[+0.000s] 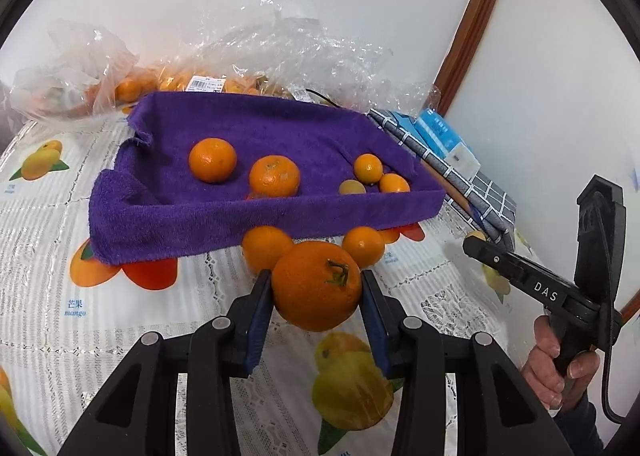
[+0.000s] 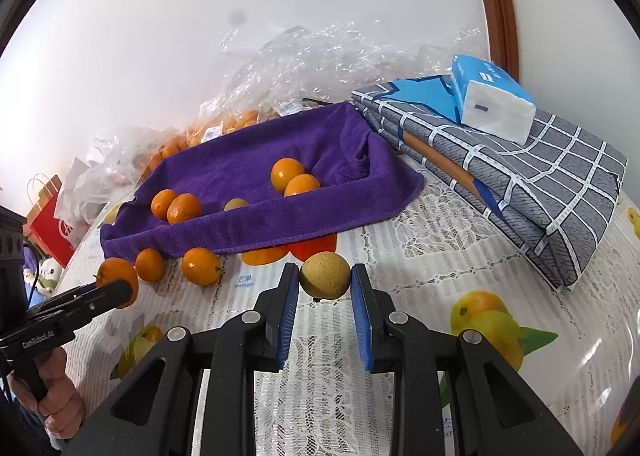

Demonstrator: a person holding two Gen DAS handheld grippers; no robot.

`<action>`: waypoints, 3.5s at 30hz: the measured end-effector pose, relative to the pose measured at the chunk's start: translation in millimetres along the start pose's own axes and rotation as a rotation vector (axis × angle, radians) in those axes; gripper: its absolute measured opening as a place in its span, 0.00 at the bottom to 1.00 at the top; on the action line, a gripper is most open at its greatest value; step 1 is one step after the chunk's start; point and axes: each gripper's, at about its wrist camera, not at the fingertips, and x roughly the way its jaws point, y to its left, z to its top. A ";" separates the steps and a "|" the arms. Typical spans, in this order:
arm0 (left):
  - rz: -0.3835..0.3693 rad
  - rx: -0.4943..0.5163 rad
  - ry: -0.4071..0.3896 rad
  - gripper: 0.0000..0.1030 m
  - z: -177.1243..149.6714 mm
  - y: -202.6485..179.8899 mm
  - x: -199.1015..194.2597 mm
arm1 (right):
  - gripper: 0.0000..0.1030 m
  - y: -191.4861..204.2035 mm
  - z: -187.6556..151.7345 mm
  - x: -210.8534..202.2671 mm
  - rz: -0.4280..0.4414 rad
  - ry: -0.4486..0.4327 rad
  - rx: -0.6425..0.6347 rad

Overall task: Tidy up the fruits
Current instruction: 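Grasp a large orange with the left gripper while the right gripper holds its fruit, then carry both held fruits over the towel and release them, then grasp an orange with the right gripper while the left gripper grasps another orange, then lower both held oranges onto the towel and open both grippers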

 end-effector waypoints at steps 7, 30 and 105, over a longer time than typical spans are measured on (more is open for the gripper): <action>0.023 -0.009 -0.055 0.39 1.6 0.5 -10.0 | 0.26 0.3 -0.2 -1.5 -0.002 -0.006 -0.005; 0.184 -0.143 -0.183 0.39 69.2 53.3 -35.0 | 0.26 54.4 86.8 2.1 0.052 -0.139 -0.123; 0.211 0.013 0.018 0.32 68.9 -12.9 24.4 | 0.32 11.4 86.8 49.2 -0.030 -0.016 -0.143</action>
